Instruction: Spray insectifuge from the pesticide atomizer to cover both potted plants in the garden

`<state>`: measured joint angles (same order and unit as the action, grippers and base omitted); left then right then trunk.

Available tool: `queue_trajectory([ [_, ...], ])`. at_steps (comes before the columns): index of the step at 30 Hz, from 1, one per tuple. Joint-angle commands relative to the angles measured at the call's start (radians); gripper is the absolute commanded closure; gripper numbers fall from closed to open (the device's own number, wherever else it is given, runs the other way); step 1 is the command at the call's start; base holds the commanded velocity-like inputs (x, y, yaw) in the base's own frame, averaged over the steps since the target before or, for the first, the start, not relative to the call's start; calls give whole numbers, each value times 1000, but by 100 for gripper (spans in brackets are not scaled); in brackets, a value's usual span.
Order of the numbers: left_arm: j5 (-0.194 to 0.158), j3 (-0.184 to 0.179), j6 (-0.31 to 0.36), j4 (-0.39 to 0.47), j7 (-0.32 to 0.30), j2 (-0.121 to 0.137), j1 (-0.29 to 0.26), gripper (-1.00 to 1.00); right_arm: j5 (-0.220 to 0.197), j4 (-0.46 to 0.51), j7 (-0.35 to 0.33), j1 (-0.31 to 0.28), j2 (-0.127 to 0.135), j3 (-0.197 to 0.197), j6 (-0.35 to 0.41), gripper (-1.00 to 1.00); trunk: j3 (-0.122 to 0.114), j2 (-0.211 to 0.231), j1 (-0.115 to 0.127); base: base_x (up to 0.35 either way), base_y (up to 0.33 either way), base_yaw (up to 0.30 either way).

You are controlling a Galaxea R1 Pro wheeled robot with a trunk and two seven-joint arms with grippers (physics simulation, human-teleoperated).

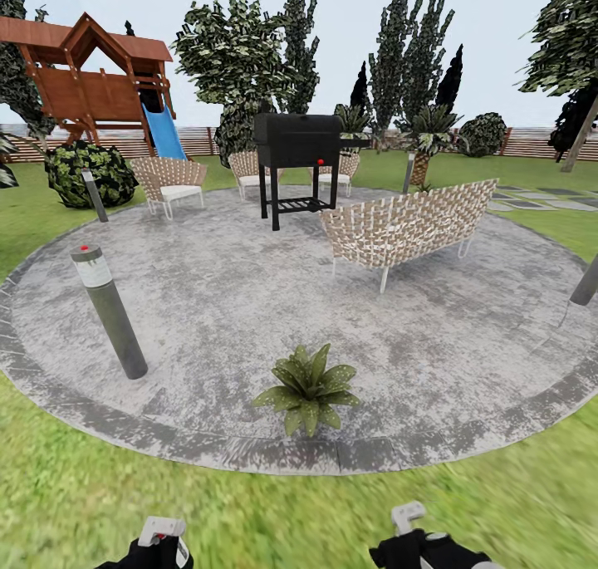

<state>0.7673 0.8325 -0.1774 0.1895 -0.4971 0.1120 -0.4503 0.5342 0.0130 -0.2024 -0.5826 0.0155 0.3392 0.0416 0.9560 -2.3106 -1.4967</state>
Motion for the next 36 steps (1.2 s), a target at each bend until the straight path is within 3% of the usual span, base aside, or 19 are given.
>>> queue_trajectory([
  [1, 10, 8, -5, 0, -3, 0, -1, 100, -70, 2, -5, 0, 1, -122, 4, -100, 1, 0, 0, 0, 0, 0],
  [2, 10, 8, -5, -1, -3, 0, -1, 100, -179, 4, -5, 0, 1, -208, 4, -100, 1, 0, 0, 0, 0, 0],
  [3, 10, 8, -5, -1, -3, 0, -1, 100, -326, 5, -5, 0, 2, -277, 4, -100, 1, 0, 0, 0, 0, 0],
  [5, 10, 8, -5, -1, -3, 0, -1, 100, -533, 4, -5, 0, 2, -356, 4, -100, 1, 0, 0, 0, 0, 0],
  [6, 10, 8, -5, -1, -3, 0, -1, 100, -649, 3, -5, 0, 3, -419, 4, -100, 1, 0, 0, 0, 0, 0],
  [7, 10, 8, -5, -1, -3, 0, -1, 100, -697, 3, -5, 0, 4, -456, 4, -100, 1, 0, 0, 0, 0, 0],
  [9, 10, 8, -5, -1, -3, 0, -1, 100, -747, 3, -5, 0, 6, -497, 4, -100, 1, 0, 0, 0, 0, 0],
  [14, 10, 8, -5, -1, -3, 0, -1, 100, -748, 2, -5, 0, 5, -532, 4, -100, 1, 0, 0, 0, 0, 0],
  [36, 9, 8, -5, -1, -3, -2, -1, 100, -746, 2, -5, 0, 4, -526, 3, -100, 1, 0, 0, 0, 0, 0],
])
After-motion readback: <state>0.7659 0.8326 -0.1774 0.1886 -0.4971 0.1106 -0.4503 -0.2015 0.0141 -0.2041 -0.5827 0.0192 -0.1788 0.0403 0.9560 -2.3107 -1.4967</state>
